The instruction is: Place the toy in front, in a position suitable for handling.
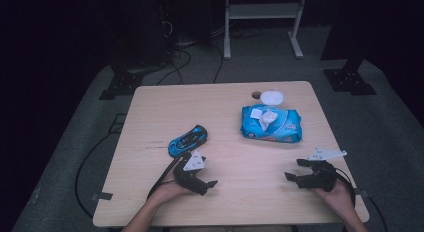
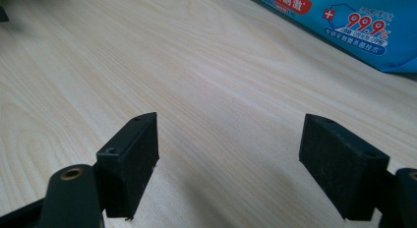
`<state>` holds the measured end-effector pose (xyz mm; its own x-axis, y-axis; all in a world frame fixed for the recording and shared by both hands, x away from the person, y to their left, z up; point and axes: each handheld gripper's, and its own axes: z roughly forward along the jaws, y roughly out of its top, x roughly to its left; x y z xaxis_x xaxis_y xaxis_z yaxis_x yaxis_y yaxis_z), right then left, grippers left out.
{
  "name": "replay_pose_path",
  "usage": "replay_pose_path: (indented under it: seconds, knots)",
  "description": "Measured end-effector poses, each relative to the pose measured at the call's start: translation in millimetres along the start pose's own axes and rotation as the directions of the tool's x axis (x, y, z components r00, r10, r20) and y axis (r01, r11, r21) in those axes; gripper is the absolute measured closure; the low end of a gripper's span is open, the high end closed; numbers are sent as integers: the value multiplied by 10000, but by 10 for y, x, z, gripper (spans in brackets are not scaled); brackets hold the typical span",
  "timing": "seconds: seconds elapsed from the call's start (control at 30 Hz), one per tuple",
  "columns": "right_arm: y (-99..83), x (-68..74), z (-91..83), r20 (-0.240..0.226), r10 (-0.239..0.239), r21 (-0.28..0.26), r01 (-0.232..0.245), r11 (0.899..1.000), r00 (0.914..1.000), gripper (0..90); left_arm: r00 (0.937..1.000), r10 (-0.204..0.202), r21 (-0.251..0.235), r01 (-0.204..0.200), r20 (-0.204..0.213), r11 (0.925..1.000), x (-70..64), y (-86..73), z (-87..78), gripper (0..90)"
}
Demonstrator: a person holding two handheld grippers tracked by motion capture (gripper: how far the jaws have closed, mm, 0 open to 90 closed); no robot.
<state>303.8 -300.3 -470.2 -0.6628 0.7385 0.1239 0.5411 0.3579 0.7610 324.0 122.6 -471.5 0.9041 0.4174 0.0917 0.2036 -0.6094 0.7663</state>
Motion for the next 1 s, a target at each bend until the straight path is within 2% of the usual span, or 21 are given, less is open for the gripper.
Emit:
replay_pose_path:
  seconds: [0.1,0.13,0.37,0.43,0.47,0.57,0.7,0.83,0.93,0.97,1.0]
  knots:
    - [0,-7,-3,-27,32,-7,-32,10000,10000,220,10000,-95,33,95,-31,9999,7,6,-2,83]
    - [1,-5,-1,-65,25,-26,-25,10000,10000,220,9999,21,139,-19,-129,9999,14,18,-12,83]
    - [16,21,9,-122,-46,11,47,10000,9999,216,9995,89,167,-84,-306,9998,22,32,-45,83]
    - [37,41,-4,-198,-48,-84,46,10000,9998,216,9995,101,189,-96,-300,9998,27,36,-61,83]
    - [60,64,-23,-263,-25,-307,17,9995,9997,214,9993,154,228,-146,-349,9996,31,38,-68,83]
    - [107,98,-35,-504,-17,-313,1,9995,9987,214,9986,241,308,-226,-469,9993,60,32,-104,83]
    - [290,188,-22,-1078,-104,-298,72,9995,9941,214,9973,205,245,-188,-704,9995,160,34,-197,83]
    - [486,288,4,-1227,-584,-344,546,9979,9907,213,9957,104,53,-100,-916,9999,259,73,-299,83]
    - [698,385,36,-1524,-951,-375,904,9952,9837,202,9947,162,84,-154,-1016,9998,346,91,-388,83]
    - [698,385,36,-1524,-951,-375,904,9952,9837,202,9947,162,84,-154,-1016,9998,346,91,-388,83]
    - [823,437,80,-1740,-1113,-288,1079,9937,9784,198,9936,143,197,-122,-1122,9997,402,85,-431,83]
